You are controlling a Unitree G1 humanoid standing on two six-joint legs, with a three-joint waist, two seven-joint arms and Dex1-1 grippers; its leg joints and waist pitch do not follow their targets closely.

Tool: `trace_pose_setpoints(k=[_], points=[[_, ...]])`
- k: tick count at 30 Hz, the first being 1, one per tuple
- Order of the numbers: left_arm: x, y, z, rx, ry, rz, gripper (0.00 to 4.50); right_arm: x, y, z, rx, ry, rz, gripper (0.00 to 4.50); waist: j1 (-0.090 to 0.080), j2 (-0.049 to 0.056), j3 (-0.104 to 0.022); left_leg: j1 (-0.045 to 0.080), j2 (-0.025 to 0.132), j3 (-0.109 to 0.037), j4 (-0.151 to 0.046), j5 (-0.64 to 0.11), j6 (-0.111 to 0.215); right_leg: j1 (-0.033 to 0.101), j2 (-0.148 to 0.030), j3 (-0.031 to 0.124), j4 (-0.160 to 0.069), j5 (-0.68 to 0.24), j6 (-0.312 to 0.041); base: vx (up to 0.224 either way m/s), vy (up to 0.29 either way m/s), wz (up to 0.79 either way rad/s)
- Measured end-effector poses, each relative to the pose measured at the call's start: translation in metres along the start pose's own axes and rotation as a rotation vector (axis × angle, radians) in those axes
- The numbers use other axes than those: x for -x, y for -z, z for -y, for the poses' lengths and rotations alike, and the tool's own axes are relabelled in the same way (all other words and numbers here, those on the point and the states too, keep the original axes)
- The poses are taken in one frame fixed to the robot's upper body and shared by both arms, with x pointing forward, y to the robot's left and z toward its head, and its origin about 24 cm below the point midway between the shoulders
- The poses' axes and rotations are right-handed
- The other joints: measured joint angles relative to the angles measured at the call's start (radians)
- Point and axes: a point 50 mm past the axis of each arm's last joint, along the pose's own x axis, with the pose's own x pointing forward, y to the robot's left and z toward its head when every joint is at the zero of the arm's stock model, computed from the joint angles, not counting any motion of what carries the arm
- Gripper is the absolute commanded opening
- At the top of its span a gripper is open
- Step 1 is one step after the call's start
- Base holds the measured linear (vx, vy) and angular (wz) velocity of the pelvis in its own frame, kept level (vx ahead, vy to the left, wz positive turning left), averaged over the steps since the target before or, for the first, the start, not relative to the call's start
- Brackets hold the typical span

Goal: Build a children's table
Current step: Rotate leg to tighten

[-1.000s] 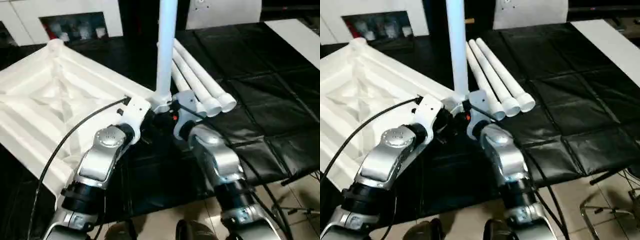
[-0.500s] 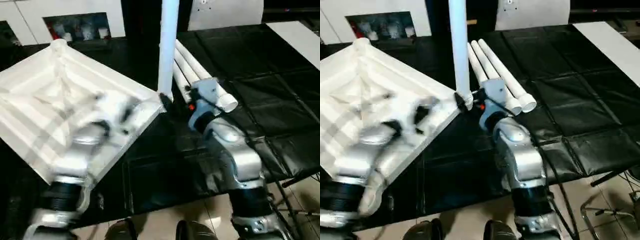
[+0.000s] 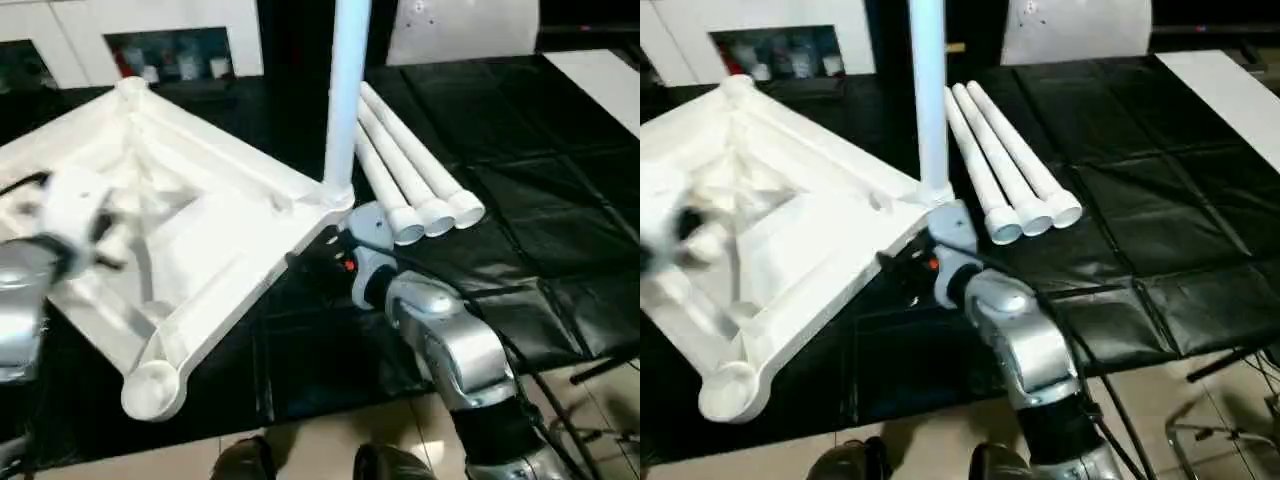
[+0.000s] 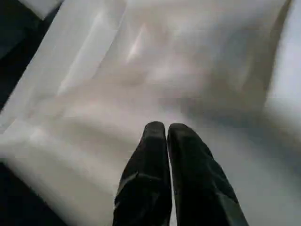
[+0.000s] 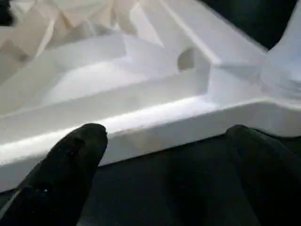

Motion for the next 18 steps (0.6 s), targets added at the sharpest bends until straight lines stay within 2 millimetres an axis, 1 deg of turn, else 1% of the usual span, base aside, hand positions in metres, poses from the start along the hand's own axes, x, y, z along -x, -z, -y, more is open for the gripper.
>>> trace_pose_setpoints(k=[1,2,3,4,6,8,10,12,13,14,16,18], points=[[0.003,0.003,-0.004,-0.017,-0.014,-0.026,0.1,-0.001,0.004,0.002,-0.001,0.014,-0.021,4.5,0.0,0.0,0.0,0.0,0.0,0.0,0.0,0.0,0.0,0.0,0.0,0.0,0.0,0.0,0.0,0.0,0.0,0.0],[0.007,0.007,-0.01,-0.044,-0.034,-0.057,0.1,-0.003,0.008,0.004,0.001,0.028,-0.05,4.5,0.007,0.0,0.0,0.0,0.0,0.0,0.0,0.001,-0.001,0.0,0.0,0.0,0.0,0.0,0.0,0.0,0.0,0.0],[0.01,0.012,-0.013,-0.086,-0.038,-0.096,0.1,-0.007,0.01,0.004,0.008,0.033,-0.077,4.5,0.007,-0.001,0.0,0.0,0.0,-0.001,0.0,0.001,-0.002,0.0,0.0,0.0,0.0,0.001,0.0,0.0,0.0,0.0],[0.012,0.013,-0.015,-0.096,-0.047,-0.112,0.1,-0.007,0.012,0.006,0.011,0.048,-0.092,4.5,0.013,-0.001,0.0,-0.001,0.0,-0.001,-0.001,0.002,-0.002,0.001,0.0,0.0,0.0,0.001,0.001,0.0,0.0,0.0],[0.014,0.019,-0.015,-0.136,-0.034,-0.155,0.1,-0.011,0.014,0.006,0.016,0.053,-0.115,4.5,0.015,-0.001,-0.001,0.0,0.0,-0.001,-0.001,0.002,-0.003,0.001,0.0,0.0,0.0,0.001,0.0,0.0,0.0,0.0],[0.014,0.024,-0.009,-0.139,-0.002,-0.183,0.1,-0.013,0.018,0.008,0.018,0.067,-0.137,4.5,0.016,-0.002,-0.001,0.0,-0.001,-0.001,-0.001,0.002,-0.003,0.001,0.0,0.0,0.0,0.001,0.001,0.0,0.0,0.0],[0.013,0.028,-0.004,-0.127,0.031,-0.195,0.1,-0.015,0.018,0.008,0.021,0.066,-0.14,4.5,0.015,-0.002,-0.001,0.0,-0.001,-0.002,0.0,0.002,-0.003,0.001,0.0,0.0,0.0,0.002,0.001,0.0,0.0,0.0],[0.011,0.027,0.005,-0.109,0.092,-0.177,0.1,-0.02,0.017,0.008,0.025,0.06,-0.136,4.5,0.013,-0.002,-0.001,0.001,-0.001,-0.002,0.0,0.002,-0.004,0.001,0.0,0.0,0.0,0.003,0.0,0.0,0.0,0.0],[0.009,0.025,0.017,-0.09,0.152,-0.149,0.1,-0.024,0.017,0.007,0.026,0.053,-0.13,4.5,0.013,-0.002,-0.001,0.001,-0.001,-0.002,0.0,0.002,-0.004,0.001,0.0,0.0,0.0,0.003,0.0,0.0,0.0,0.0],[0.008,0.025,0.024,-0.09,0.193,-0.152,0.1,-0.028,0.016,0.006,0.025,0.046,-0.129,4.5,0.012,-0.002,-0.001,0.001,0.0,-0.003,0.0,0.003,-0.004,0.001,0.0,0.0,0.001,0.003,0.0,0.0,0.0,0.0],[0.008,0.027,0.035,-0.091,0.271,-0.168,0.1,-0.034,0.016,0.005,0.029,0.035,-0.124,4.5,0.003,-0.002,-0.001,0.002,0.0,-0.003,0.0,0.003,-0.005,0.001,0.001,0.0,0.002,0.004,0.0,0.0,0.0,0.0],[0.01,0.025,0.041,-0.096,0.307,-0.162,0.1,-0.038,0.015,0.004,0.028,0.034,-0.118,4.5,-0.003,-0.002,-0.001,0.002,0.0,-0.005,0.0,0.004,-0.006,0.0,0.001,-0.001,0.003,0.005,-0.001,0.0,0.0,0.0]])
